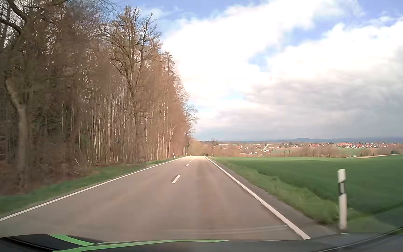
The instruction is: Follow the waypoints while adhering to traffic rules and regulations
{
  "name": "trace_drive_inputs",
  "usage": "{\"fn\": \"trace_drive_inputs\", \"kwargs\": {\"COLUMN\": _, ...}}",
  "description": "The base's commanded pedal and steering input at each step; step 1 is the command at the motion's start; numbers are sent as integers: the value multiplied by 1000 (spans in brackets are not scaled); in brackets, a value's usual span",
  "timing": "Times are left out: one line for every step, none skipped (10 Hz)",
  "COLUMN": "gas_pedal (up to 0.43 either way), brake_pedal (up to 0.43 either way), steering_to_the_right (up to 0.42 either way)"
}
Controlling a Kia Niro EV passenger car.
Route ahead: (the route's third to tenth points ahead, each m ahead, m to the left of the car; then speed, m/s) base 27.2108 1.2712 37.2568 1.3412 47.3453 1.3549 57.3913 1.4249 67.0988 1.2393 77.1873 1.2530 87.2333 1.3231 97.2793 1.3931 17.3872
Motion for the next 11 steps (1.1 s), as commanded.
{"fn": "trace_drive_inputs", "kwargs": {"gas_pedal": 79, "brake_pedal": 0, "steering_to_the_right": 1}}
{"fn": "trace_drive_inputs", "kwargs": {"gas_pedal": 87, "brake_pedal": 0, "steering_to_the_right": 1}}
{"fn": "trace_drive_inputs", "kwargs": {"gas_pedal": 98, "brake_pedal": 0, "steering_to_the_right": 1}}
{"fn": "trace_drive_inputs", "kwargs": {"gas_pedal": 98, "brake_pedal": 0, "steering_to_the_right": -1}}
{"fn": "trace_drive_inputs", "kwargs": {"gas_pedal": 98, "brake_pedal": 0, "steering_to_the_right": -3}}
{"fn": "trace_drive_inputs", "kwargs": {"gas_pedal": 98, "brake_pedal": 0, "steering_to_the_right": -4}}
{"fn": "trace_drive_inputs", "kwargs": {"gas_pedal": 98, "brake_pedal": 0, "steering_to_the_right": -4}}
{"fn": "trace_drive_inputs", "kwargs": {"gas_pedal": 98, "brake_pedal": 0, "steering_to_the_right": -4}}
{"fn": "trace_drive_inputs", "kwargs": {"gas_pedal": 98, "brake_pedal": 0, "steering_to_the_right": -4}}
{"fn": "trace_drive_inputs", "kwargs": {"gas_pedal": 98, "brake_pedal": 0, "steering_to_the_right": -4}}
{"fn": "trace_drive_inputs", "kwargs": {"gas_pedal": 98, "brake_pedal": 0, "steering_to_the_right": -4}}
